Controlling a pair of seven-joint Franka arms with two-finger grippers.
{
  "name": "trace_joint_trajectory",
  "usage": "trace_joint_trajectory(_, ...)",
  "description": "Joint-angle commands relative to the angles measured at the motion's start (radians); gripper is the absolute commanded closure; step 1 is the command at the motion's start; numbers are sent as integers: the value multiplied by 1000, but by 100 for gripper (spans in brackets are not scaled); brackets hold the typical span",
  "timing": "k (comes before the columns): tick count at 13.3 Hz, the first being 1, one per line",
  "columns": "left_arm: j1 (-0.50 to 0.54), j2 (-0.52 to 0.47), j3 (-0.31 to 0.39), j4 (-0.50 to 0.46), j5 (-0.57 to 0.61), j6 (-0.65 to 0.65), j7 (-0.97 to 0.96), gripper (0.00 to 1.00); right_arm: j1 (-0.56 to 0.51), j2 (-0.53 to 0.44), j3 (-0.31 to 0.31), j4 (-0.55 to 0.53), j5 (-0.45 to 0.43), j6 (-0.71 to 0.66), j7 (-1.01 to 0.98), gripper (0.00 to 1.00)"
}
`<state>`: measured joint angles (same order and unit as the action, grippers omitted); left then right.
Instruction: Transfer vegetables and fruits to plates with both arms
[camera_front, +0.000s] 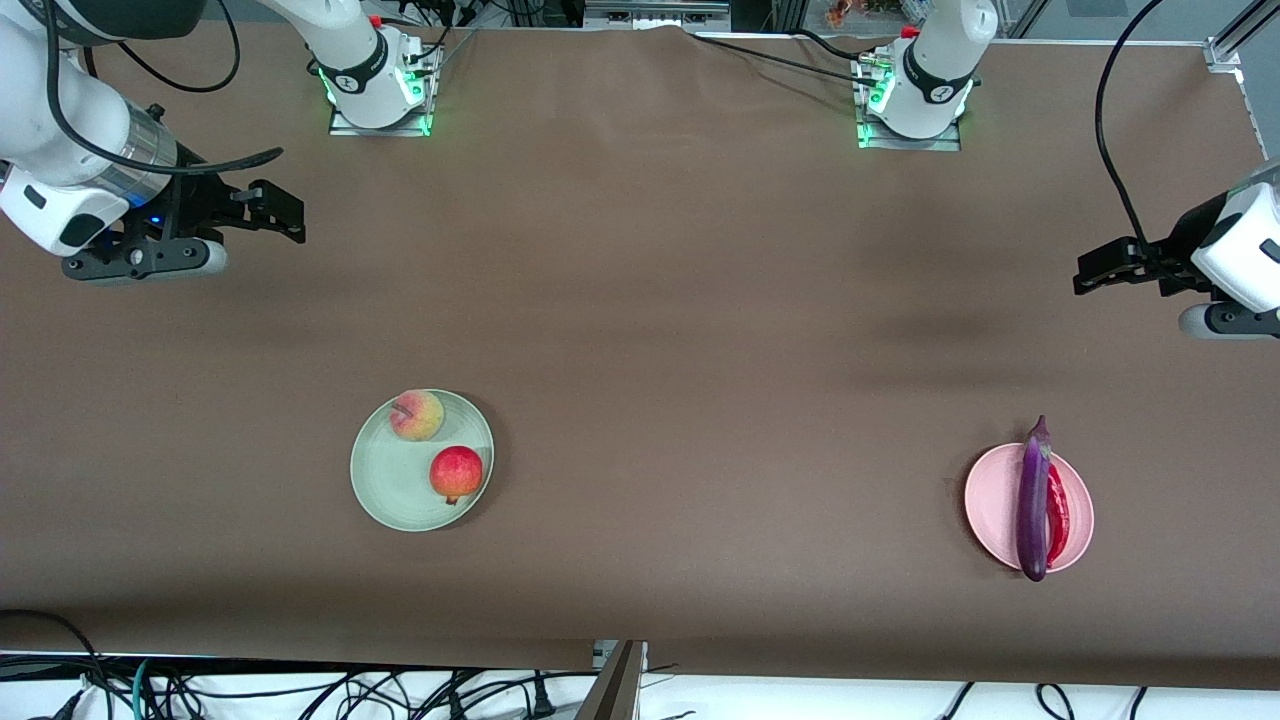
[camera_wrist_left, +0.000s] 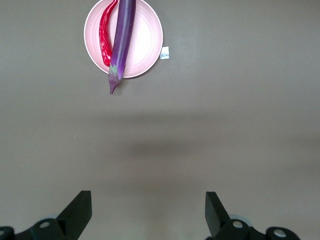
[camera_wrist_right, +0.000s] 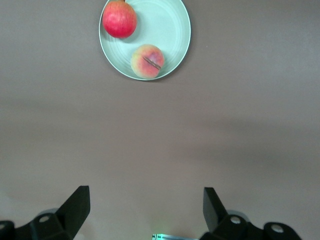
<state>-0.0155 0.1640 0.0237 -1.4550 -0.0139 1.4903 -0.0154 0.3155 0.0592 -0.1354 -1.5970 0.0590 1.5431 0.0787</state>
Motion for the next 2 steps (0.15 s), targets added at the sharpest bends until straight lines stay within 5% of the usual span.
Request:
trace_joint_trajectory(1,5,5,-7,15,23,-1,-1,0,-22,25,19,29,-8,0,1,0)
trace_joint_trajectory(2,2,5,-7,15,23,-1,-3,0,-30,27,19,37,-5,2,1,0)
